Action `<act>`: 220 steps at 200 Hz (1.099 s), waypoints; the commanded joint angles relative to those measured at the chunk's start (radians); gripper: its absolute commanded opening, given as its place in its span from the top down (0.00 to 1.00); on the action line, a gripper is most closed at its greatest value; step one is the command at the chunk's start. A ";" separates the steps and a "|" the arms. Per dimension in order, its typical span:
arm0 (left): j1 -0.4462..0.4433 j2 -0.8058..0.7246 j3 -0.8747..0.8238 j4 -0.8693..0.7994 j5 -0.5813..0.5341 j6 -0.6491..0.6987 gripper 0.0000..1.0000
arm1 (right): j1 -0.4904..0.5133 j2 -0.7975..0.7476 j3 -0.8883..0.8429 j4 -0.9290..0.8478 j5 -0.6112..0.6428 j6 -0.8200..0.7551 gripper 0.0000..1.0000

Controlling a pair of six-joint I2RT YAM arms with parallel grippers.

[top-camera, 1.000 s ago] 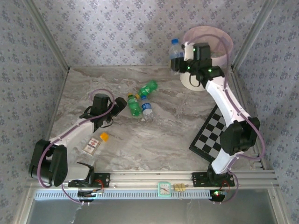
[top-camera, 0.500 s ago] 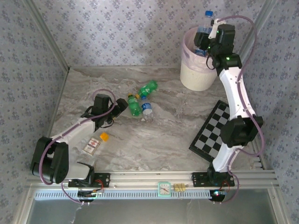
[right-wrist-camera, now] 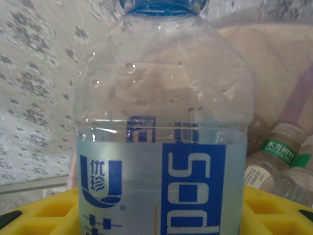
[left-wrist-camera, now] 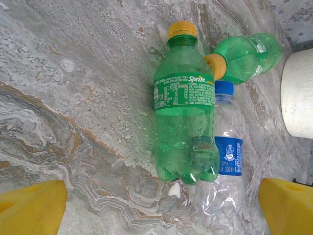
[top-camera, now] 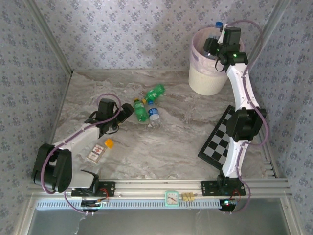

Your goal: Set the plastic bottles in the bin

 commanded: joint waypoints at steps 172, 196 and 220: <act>-0.076 0.035 0.078 -0.062 -0.083 0.103 0.00 | 0.212 -0.463 -0.577 0.232 0.060 -0.029 0.00; -0.104 0.081 0.113 -0.075 -0.099 0.123 0.00 | 0.293 -0.526 -0.726 0.264 0.099 -0.017 0.00; -0.130 0.129 0.140 -0.068 -0.101 0.130 0.00 | 0.363 -0.562 -0.837 0.303 0.123 0.024 0.00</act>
